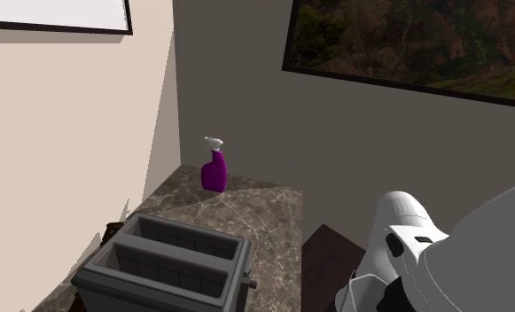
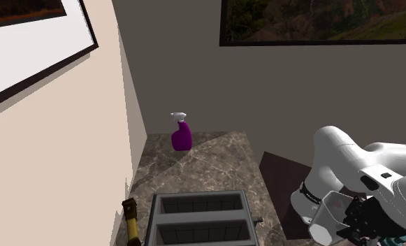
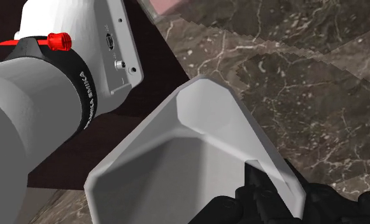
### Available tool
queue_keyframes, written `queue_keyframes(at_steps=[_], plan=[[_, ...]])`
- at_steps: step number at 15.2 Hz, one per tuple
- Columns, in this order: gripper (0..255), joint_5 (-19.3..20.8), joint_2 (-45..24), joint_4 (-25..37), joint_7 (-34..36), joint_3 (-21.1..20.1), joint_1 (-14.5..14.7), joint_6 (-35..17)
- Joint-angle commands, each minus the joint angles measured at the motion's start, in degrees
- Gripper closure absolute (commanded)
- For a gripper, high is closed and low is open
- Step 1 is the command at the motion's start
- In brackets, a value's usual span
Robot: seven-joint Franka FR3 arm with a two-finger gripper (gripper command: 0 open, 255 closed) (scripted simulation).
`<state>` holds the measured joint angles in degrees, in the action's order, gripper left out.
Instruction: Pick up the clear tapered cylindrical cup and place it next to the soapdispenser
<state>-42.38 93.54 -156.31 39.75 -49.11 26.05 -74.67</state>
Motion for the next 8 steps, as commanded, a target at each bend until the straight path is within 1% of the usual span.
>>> queue_keyframes(at_steps=[1,8], plan=[[255,-1.3,0.5,-1.3,0.0,-1.5,0.6,-0.7],[255,-6.9,2.6,-5.6,1.1,-7.5,3.7,-2.7]])
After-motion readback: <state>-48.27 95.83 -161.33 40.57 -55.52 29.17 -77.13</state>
